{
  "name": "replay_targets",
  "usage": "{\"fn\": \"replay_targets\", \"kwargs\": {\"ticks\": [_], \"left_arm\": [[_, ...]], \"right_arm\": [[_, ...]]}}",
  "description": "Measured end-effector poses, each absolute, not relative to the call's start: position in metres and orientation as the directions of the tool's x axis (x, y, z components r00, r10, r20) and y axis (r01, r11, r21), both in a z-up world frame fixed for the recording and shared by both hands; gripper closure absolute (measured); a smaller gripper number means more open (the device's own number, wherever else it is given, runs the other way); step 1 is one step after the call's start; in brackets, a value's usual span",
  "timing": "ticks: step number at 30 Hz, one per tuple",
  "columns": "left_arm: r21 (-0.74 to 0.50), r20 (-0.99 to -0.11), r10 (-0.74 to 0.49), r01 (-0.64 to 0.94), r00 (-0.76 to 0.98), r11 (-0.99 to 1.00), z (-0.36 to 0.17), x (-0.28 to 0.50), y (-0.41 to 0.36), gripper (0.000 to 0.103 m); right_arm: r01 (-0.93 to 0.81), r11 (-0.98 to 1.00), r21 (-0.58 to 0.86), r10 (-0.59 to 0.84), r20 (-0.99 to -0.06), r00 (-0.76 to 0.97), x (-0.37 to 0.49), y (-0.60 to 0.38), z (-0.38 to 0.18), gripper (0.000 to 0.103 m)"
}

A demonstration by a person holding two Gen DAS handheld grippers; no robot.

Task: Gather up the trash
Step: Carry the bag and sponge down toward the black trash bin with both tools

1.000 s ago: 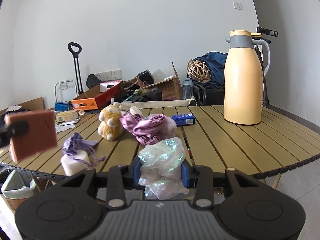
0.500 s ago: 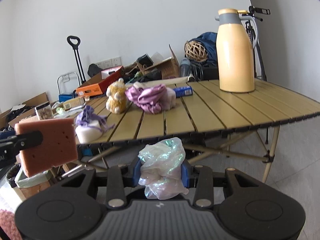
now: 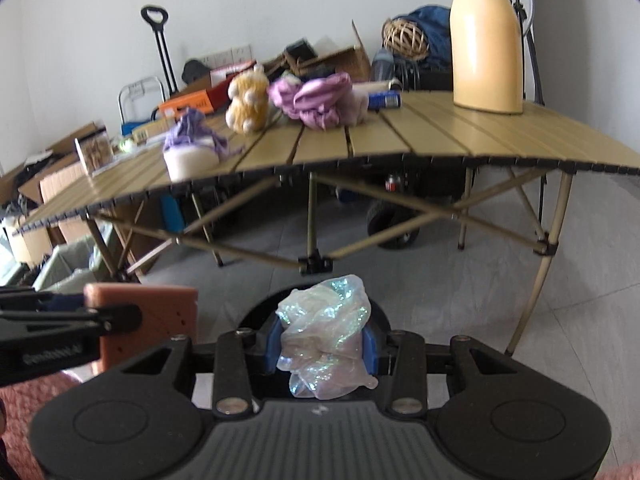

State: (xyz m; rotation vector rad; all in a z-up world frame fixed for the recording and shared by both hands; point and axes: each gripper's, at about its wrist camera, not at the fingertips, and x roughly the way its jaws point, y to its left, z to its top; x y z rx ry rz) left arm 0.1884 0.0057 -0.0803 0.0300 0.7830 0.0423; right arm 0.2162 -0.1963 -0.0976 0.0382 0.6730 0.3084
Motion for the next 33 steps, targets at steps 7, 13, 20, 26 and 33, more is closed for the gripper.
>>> {"fn": "replay_targets", "kwargs": {"ticks": [7,13,20,26,33], "left_arm": [[0.024,-0.788,0.057,-0.062,0.613,0.998,-0.106,0.206,0.016,0.07],[0.011,-0.826,0.061,-0.092,0.561,0.996,-0.121,0.224,0.025,0.07],[-0.015,-0.873,0.062,-0.153,0.484,0.988,-0.14,0.244,0.041,0.07],[-0.028,-0.892,0.065,-0.199,0.447,0.98,-0.148,0.259,0.055,0.07],[-0.021,-0.898,0.087,-0.239,0.431,0.971,-0.153,0.272,0.066,0.07]], "right_arm": [[-0.249,0.961,0.123,0.266,-0.666,0.697,0.226,-0.193,-0.114,0.065],[-0.233,0.965,0.119,0.247,-0.712,0.657,0.24,-0.188,-0.128,0.065],[-0.246,0.963,0.11,0.242,-0.753,0.611,0.261,-0.17,-0.143,0.065],[-0.264,0.959,0.106,0.246,-0.776,0.581,0.283,-0.155,-0.152,0.065],[-0.276,0.955,0.106,0.248,-0.794,0.555,0.313,-0.134,-0.164,0.065]]}}
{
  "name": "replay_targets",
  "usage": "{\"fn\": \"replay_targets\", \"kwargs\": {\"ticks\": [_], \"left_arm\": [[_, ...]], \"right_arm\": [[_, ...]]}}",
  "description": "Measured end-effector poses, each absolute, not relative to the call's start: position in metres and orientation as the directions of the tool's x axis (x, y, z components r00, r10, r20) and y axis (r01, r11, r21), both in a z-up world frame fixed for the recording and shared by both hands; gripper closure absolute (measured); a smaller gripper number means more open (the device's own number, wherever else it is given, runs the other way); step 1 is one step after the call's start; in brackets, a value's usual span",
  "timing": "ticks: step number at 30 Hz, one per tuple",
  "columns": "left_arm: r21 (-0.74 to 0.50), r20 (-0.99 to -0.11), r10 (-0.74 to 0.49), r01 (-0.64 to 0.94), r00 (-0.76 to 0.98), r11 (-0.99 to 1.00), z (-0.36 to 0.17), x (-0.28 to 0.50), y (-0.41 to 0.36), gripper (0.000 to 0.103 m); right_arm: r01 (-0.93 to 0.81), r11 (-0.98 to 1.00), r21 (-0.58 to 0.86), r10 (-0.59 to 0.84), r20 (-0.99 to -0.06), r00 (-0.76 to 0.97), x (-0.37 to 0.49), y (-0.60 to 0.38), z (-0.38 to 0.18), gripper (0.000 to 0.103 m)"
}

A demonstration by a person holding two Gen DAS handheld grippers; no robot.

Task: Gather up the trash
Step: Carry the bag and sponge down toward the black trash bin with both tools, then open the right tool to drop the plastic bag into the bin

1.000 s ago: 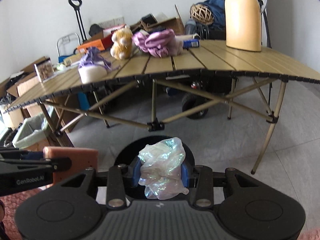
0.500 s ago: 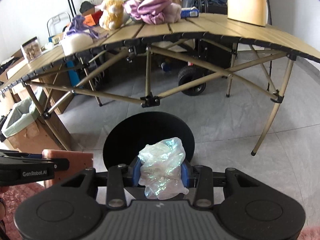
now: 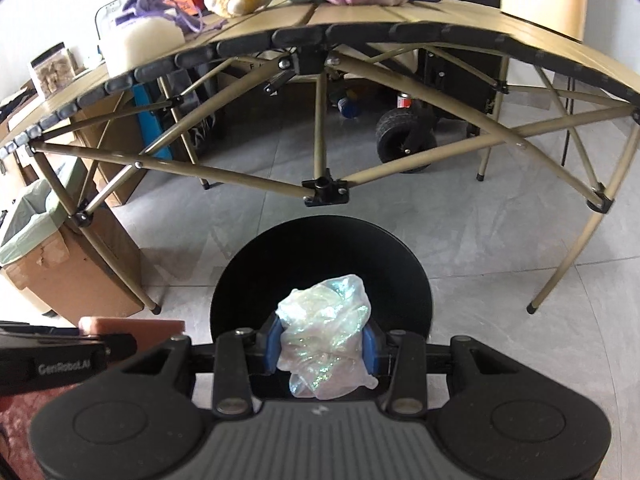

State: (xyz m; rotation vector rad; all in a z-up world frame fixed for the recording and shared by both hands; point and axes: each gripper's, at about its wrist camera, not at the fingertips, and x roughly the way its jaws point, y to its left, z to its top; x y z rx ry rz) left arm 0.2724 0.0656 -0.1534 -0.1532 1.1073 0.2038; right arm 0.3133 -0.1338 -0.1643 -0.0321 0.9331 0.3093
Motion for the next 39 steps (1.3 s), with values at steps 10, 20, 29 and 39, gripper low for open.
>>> {"fn": "replay_targets", "kwargs": {"ticks": [10,20,29,39], "left_arm": [[0.009,-0.898,0.134,-0.287,0.419,0.958,-0.158,0.298,0.076,0.07],[0.036,-0.902,0.157,-0.292,0.403,0.956,-0.169,0.307,0.078,0.07],[0.036,-0.903,0.155,-0.288,0.4,0.957,-0.172,0.308,0.079,0.07],[0.034,-0.899,0.157,-0.292,0.408,0.956,-0.17,0.306,0.079,0.07]], "right_arm": [[-0.291,0.952,0.096,0.239,-0.828,0.508,0.351,-0.111,-0.187,0.065],[-0.276,0.958,0.082,0.209,-0.858,0.47,0.375,-0.098,-0.211,0.065],[-0.265,0.962,0.066,0.18,-0.884,0.433,0.381,-0.099,-0.235,0.062],[-0.238,0.968,0.075,0.181,-0.868,0.462,0.38,-0.106,-0.231,0.005]]}}
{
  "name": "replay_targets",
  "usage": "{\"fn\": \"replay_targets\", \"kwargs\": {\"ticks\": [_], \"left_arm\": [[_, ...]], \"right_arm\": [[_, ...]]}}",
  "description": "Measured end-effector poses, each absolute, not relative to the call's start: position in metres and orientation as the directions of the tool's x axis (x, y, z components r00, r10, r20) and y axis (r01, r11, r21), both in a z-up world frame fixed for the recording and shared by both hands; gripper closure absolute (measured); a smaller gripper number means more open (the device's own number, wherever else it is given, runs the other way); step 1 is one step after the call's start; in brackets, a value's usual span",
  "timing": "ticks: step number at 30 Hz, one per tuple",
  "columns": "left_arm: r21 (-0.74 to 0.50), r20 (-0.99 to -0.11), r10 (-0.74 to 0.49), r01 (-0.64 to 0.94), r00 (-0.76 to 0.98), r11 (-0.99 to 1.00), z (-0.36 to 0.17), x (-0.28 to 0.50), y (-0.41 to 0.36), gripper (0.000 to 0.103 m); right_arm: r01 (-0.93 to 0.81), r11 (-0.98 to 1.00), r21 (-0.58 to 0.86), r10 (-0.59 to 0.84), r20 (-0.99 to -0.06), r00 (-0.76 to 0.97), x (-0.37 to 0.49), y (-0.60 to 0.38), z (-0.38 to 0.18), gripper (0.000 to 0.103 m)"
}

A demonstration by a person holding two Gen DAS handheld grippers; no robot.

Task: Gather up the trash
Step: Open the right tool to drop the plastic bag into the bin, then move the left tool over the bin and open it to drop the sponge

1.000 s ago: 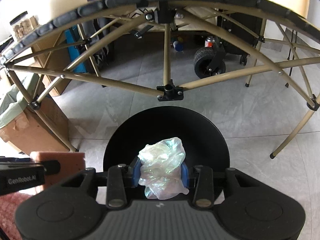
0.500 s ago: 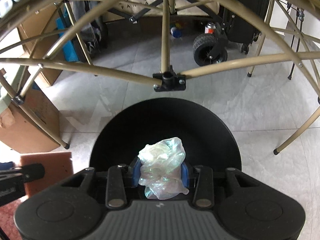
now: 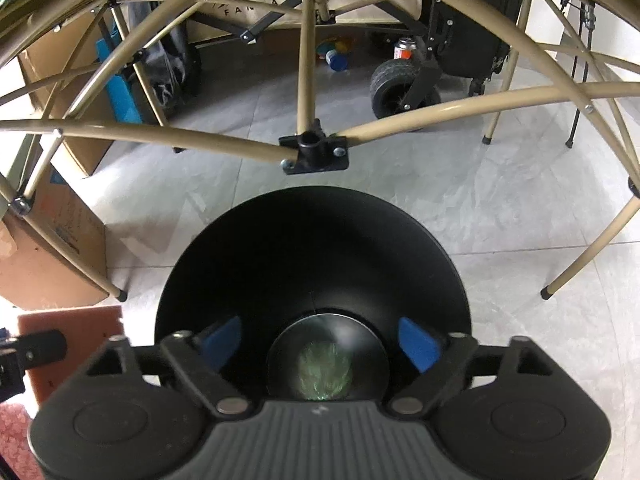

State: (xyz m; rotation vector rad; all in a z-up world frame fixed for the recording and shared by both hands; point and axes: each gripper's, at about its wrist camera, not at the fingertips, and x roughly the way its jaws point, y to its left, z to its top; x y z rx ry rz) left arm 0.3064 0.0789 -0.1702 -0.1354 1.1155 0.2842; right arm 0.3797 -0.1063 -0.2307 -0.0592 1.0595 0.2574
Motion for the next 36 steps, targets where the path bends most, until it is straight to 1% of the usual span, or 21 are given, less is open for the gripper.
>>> {"fn": "replay_targets", "kwargs": {"ticks": [11,19,23,29,36], "left_arm": [[0.006,-0.872,0.144,-0.285,0.468,0.959,-0.155,0.3,0.079,0.07],[-0.026,-0.825,0.112,-0.235,0.554,0.972,-0.128,0.295,0.059,0.07],[-0.027,-0.808,0.094,-0.195,0.582,0.98,-0.122,0.297,0.04,0.07],[-0.041,-0.814,0.035,-0.116,0.58,0.992,-0.12,0.308,0.01,0.07],[-0.044,-0.82,-0.007,-0.051,0.572,0.998,-0.128,0.327,-0.028,0.07]], "right_arm": [[-0.239,0.969,0.066,0.177,-0.859,0.48,0.373,-0.119,-0.217,0.005],[-0.208,0.975,0.074,0.175,-0.835,0.522,0.358,-0.148,-0.19,0.004],[-0.157,0.985,0.076,0.153,-0.811,0.565,0.351,-0.173,-0.171,0.004],[-0.07,0.993,0.091,0.115,-0.786,0.607,0.346,-0.215,-0.149,0.004],[0.031,0.99,0.134,0.081,-0.753,0.653,0.341,-0.262,-0.13,0.004]]}}
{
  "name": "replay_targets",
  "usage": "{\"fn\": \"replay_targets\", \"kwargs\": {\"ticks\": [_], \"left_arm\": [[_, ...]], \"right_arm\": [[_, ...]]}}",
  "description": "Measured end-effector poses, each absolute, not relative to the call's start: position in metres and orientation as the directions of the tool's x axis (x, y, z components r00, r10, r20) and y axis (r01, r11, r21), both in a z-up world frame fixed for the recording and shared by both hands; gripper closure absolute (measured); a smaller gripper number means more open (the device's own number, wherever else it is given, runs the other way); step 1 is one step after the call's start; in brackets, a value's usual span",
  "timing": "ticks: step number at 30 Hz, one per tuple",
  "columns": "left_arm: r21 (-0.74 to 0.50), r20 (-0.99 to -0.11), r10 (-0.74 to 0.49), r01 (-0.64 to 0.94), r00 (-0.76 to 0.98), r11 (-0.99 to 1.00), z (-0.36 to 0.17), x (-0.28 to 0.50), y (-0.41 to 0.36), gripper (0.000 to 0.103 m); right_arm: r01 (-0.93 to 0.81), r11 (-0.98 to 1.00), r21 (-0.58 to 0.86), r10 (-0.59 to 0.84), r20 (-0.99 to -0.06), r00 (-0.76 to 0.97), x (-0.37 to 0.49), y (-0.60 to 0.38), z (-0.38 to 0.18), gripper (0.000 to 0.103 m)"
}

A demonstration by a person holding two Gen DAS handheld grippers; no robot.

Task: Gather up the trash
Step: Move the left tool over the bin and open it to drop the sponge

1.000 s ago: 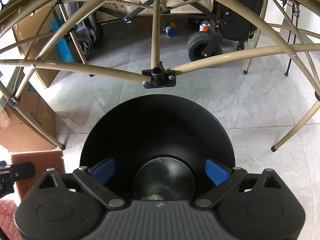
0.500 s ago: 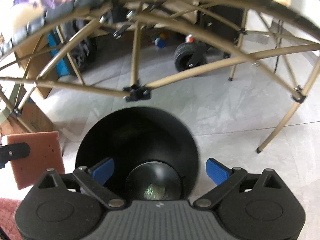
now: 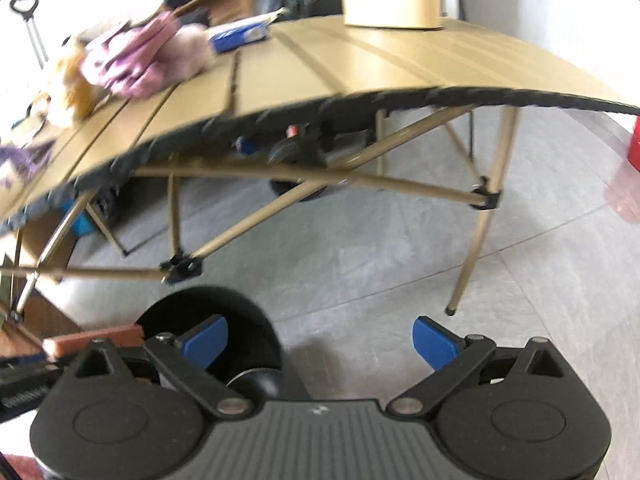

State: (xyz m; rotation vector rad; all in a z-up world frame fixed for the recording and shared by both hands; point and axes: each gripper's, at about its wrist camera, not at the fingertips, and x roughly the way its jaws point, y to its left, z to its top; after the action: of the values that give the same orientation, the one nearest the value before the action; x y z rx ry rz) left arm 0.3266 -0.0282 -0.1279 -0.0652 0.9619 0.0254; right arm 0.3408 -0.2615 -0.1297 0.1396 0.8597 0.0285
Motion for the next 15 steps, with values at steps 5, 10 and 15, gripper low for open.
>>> {"fn": "replay_targets", "kwargs": {"ticks": [5,10,15], "left_arm": [[-0.037,-0.834,-0.01,-0.038,0.551,0.999,-0.14,0.34,-0.047,0.07],[-0.041,-0.851,-0.014,-0.039,0.526,0.998,-0.155,0.349,-0.051,0.07],[-0.036,-0.861,-0.011,-0.04,0.508,0.999,-0.164,0.353,-0.056,0.07]], "right_arm": [[0.068,0.987,0.145,0.064,-0.746,0.663,0.34,-0.28,-0.126,0.003],[0.079,0.988,0.132,0.049,-0.758,0.651,0.342,-0.279,-0.133,0.003],[0.075,0.989,0.125,0.048,-0.765,0.643,0.344,-0.276,-0.137,0.003]]}}
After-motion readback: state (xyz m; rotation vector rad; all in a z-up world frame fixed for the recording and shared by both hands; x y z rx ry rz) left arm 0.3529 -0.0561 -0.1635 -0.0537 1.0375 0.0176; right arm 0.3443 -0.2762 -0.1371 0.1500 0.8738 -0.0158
